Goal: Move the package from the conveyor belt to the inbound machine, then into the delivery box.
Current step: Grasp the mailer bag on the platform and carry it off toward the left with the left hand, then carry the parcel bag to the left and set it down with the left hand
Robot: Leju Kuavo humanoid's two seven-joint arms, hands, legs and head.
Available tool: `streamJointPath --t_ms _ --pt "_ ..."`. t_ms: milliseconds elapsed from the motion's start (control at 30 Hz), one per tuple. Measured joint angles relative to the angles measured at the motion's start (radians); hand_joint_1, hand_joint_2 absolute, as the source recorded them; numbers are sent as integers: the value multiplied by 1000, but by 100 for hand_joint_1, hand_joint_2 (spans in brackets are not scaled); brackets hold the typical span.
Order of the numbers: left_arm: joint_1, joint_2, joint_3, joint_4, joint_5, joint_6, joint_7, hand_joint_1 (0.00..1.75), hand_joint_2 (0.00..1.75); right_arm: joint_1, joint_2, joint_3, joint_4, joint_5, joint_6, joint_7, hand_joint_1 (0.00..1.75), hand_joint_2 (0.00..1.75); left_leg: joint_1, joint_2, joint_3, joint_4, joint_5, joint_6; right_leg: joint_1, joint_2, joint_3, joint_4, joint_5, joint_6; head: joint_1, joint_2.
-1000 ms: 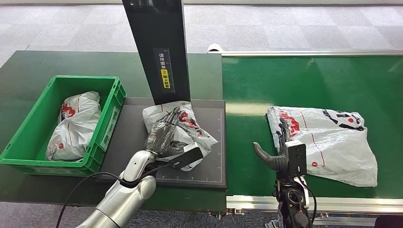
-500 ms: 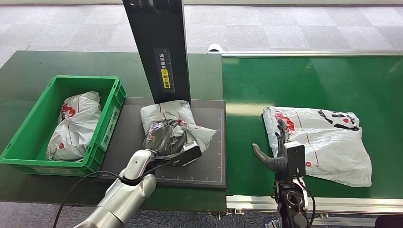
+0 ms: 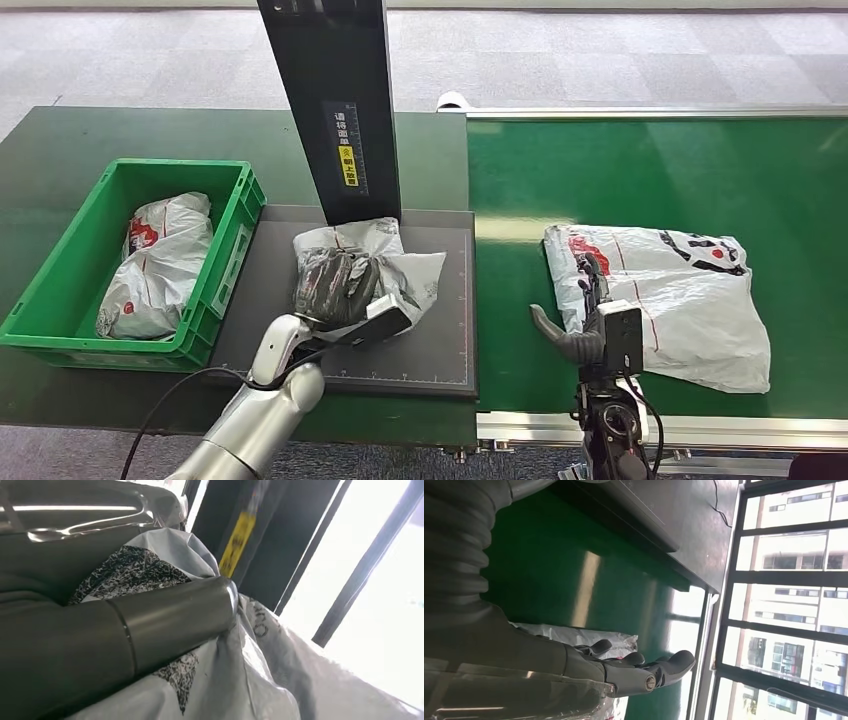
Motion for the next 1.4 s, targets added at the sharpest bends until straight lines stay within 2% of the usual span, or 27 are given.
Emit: streamJointPath --t_ms 100,200,233,300,433,600,767,1000,1233,1400 --pt "20 -7 14 -84 129 112 -153 175 0 -1 0 0 -1 -9 -1 -1 0 175 0 0 -1 0 0 0 0 0 -1 0 0 0 0 0" --pt "52 -37 65 -190 247 154 -352 175 0 -6 0 0 0 -21 -9 -7 0 175 0 0 -2 0 0 0 0 0 -1 0 0 0 0 0" --pt "61 -51 89 -221 273 158 -399 175 0 -9 0 0 1 -23 -12 -9 0 175 0 0 -2 0 0 0 0 0 -1 0 0 0 0 0" --pt "72 -69 130 -267 301 160 -441 175 0 -14 0 2 4 -26 -15 -14 0 175 0 0 -2 0 0 0 0 0 -1 0 0 0 0 0" --pt "106 -93 181 -394 318 161 -459 175 0 -20 0 5 13 -41 -26 -26 0 175 0 0 -2 0 0 0 0 0 -1 0 0 0 0 0" --pt "125 -129 253 -585 255 161 -463 175 0 -35 -1 18 37 -59 -36 -39 0 175 0 0 -2 0 0 0 0 0 -1 0 0 0 0 0" --pt "127 -147 305 -692 242 161 -463 175 0 -46 -2 27 54 -63 -40 -41 0 175 0 0 -2 0 0 0 0 0 -1 0 0 0 0 0" --pt "113 -159 378 -734 158 161 -463 175 0 -47 -2 38 63 -69 -43 -45 0 175 0 0 -2 0 0 0 0 0 -1 0 0 0 0 0" --pt "11 -162 604 -735 50 161 -463 175 0 -47 -6 60 76 -79 -50 -51 0 175 0 0 -1 0 0 0 0 0 -1 0 0 0 0 0" --pt "-38 -155 745 -682 20 161 -462 175 0 -48 -6 64 84 -64 -53 -51 0 175 0 0 -2 0 0 0 0 0 -1 0 0 0 0 0"
